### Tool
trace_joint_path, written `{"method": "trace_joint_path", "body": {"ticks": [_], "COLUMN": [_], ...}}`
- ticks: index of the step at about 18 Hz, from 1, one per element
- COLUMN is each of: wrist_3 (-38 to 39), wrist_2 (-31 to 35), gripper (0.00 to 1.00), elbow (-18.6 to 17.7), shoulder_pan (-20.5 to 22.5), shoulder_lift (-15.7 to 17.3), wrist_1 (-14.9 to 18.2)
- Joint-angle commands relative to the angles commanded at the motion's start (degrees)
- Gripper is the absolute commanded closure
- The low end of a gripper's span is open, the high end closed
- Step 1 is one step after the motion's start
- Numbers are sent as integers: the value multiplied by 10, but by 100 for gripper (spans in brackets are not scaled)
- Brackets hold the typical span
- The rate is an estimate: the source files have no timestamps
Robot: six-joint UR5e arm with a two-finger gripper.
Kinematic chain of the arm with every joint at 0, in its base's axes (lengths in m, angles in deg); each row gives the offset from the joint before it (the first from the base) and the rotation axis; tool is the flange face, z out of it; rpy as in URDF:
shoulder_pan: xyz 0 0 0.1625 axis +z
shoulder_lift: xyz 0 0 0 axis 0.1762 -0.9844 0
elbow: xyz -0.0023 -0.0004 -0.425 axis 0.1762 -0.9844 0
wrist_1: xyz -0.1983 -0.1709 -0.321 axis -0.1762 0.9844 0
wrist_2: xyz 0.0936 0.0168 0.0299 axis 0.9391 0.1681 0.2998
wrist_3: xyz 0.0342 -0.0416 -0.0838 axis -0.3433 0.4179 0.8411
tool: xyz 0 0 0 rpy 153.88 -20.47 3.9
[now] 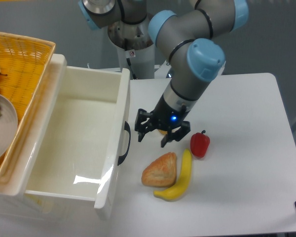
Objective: Slide open the top white drawer
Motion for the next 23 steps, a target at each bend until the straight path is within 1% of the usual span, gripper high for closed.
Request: {"method": "trace_joint_path", "body": {"ticks": [2,4,7,9,12,14,16,17,19,23], "wrist_3": [-13,-50,-122,-146,-154,-156,-188,-238,-289,-294], "wrist_2": [7,23,89,118,136,170,192,211,228,243], "gripper": [0,0,0,0,0,0,0,0,0,0], "elbow": [0,-1,-3,-3,-4,-4,-4,-1,-1,-4], "shoulder_pan": [14,32,36,36,43,50,56,62,65,65], "shoulder_lift": [-1,-3,-10,-21,-41,-56,-70,-83,-88,-105], "wrist_1": [-3,-2,-3,-6,-43,-61,-83,-87,-86,-90]}}
